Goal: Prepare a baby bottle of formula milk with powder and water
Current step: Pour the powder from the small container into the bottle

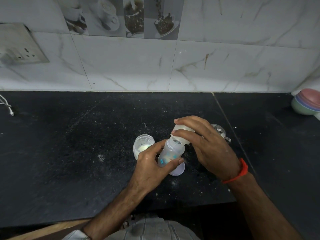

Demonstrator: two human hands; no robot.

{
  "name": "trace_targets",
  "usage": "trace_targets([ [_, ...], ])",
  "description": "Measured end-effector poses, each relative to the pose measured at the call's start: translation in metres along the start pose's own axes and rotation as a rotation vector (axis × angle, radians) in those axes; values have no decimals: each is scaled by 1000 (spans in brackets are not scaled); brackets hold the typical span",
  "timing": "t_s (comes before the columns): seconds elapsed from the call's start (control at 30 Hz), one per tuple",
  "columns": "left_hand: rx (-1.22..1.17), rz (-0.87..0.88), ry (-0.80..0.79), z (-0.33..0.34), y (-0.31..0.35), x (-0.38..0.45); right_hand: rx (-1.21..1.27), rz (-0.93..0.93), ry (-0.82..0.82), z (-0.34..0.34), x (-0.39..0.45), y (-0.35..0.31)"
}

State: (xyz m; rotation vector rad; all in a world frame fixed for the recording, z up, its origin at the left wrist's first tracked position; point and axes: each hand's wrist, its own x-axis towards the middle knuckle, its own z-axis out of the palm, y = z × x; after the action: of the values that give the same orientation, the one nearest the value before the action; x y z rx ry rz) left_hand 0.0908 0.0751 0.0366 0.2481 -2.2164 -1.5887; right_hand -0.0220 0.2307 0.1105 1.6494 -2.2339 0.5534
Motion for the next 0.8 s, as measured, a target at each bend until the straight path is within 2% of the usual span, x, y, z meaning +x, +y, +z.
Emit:
trace_targets([
  [0.37,13,20,2,1,2,0,-3,-37,5,4,-2,2],
  [0.8,26,21,8,0,5,-1,49,4,-9,1,-2,-2],
])
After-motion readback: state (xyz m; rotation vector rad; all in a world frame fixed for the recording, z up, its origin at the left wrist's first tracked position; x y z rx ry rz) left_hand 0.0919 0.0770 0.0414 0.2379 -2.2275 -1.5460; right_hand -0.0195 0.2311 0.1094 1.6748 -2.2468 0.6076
